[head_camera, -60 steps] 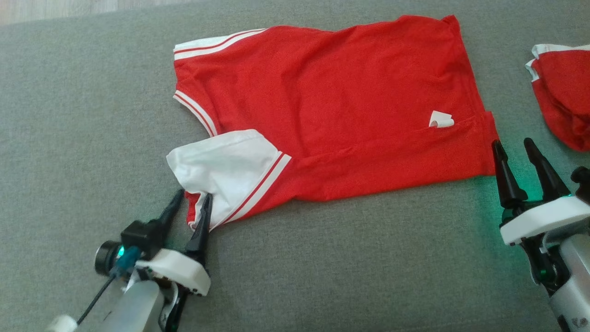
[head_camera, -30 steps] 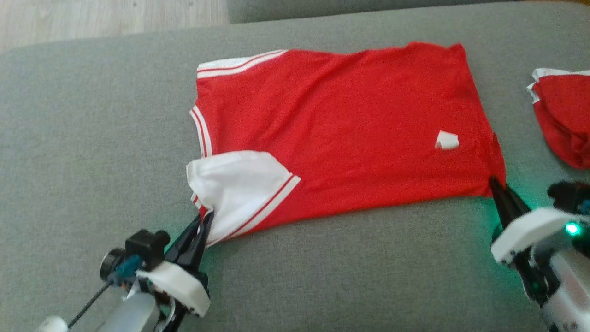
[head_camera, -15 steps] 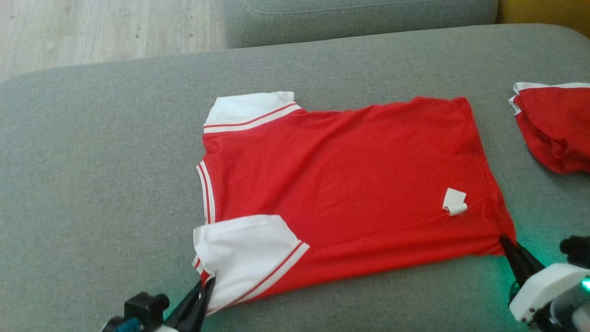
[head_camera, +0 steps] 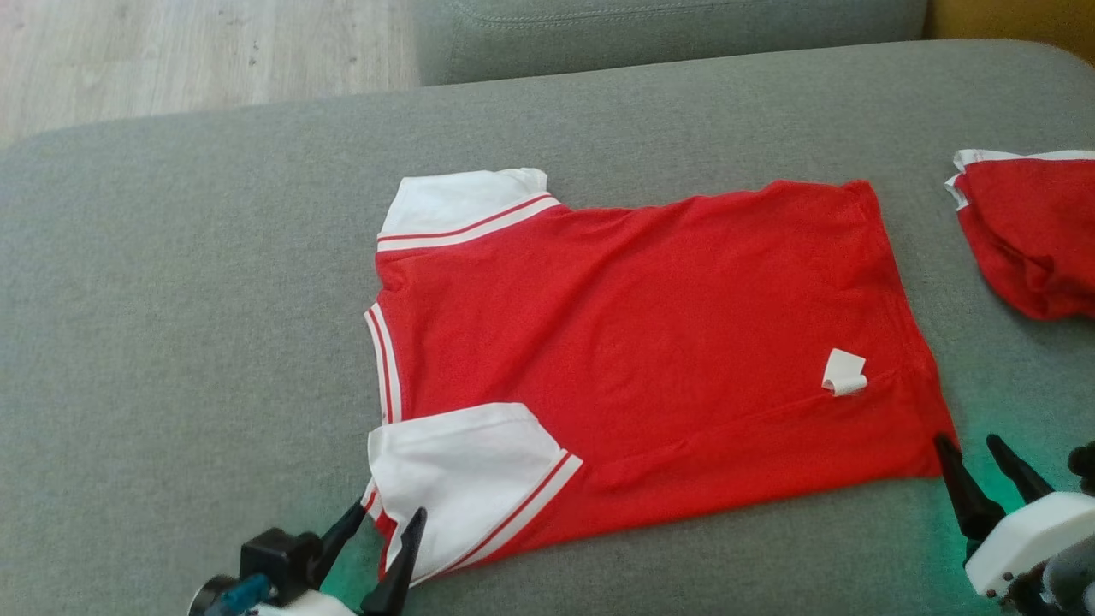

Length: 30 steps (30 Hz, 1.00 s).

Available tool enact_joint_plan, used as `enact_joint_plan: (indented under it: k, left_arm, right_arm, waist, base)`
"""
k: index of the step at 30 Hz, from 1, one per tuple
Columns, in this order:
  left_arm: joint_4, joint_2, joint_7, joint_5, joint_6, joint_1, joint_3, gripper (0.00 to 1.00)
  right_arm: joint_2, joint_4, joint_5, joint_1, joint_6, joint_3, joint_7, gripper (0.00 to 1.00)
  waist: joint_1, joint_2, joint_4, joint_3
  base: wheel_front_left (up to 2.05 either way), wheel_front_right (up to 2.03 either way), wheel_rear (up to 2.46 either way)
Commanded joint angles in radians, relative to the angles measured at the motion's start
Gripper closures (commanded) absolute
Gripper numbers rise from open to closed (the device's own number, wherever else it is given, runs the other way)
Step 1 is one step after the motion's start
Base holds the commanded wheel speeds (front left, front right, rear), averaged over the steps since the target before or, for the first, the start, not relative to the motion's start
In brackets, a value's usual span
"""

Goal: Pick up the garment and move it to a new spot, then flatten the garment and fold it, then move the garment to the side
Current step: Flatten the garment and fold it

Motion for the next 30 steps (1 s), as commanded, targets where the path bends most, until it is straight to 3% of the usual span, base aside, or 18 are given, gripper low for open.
enact_joint_plan:
  k: [1, 8, 11, 15, 21, 26, 30]
  left_arm:
    - [-0.031, 0.023, -0.004, 0.008, 0.006, -0.048, 0.034, 0.0]
    - [-0.158, 0.117, 0.072, 0.026, 0.011, -0.166, 0.083, 0.0]
    - [-0.201, 0.168, 0.155, 0.035, -0.011, -0.287, 0.105, 0.0]
    - [-0.201, 0.187, 0.266, -0.005, -0.05, -0.43, 0.125, 0.0]
    - [-0.063, 0.185, 0.501, -0.091, -0.097, -0.732, 0.118, 0.0]
    - [0.102, 0.154, 0.669, -0.162, -0.105, -0.901, 0.106, 0.0]
    - [0.231, 0.14, 0.745, -0.195, -0.1, -0.979, 0.115, 0.0]
  right_arm:
    - [-0.023, -0.04, -0.021, 0.011, 0.007, -0.009, -0.012, 0.0]
    - [-0.007, -0.131, -0.08, 0.029, 0.007, -0.055, -0.009, 0.0]
    - [-0.003, -0.173, -0.101, 0.022, 0.007, -0.068, 0.003, 0.0]
    - [0.002, -0.212, -0.121, 0.011, 0.007, -0.082, 0.013, 0.0]
    - [0.014, -0.268, -0.154, -0.02, 0.007, -0.1, 0.033, 0.0]
    - [0.025, -0.292, -0.17, -0.043, 0.007, -0.103, 0.035, 0.0]
    - [0.037, -0.305, -0.176, -0.068, 0.007, -0.093, 0.034, 0.0]
  waist:
    - [0.0, 0.0, -0.005, -0.006]
    - [0.0, 0.0, -0.028, 0.007]
    - [0.0, 0.0, -0.046, 0.042]
    - [0.0, 0.0, -0.062, 0.091]
    - [0.0, 0.0, -0.099, 0.198]
    - [0.0, 0.0, -0.126, 0.257]
    - [0.0, 0.0, -0.152, 0.298]
  base:
    - [0.0, 0.0, 0.0]
    - [0.0, 0.0, 0.0]
    - [0.0, 0.0, 0.0]
    - [0.0, 0.0, 0.0]
    - [0.0, 0.0, 0.0]
    - [0.0, 0.0, 0.0]
    - [0.0, 0.0, 0.0]
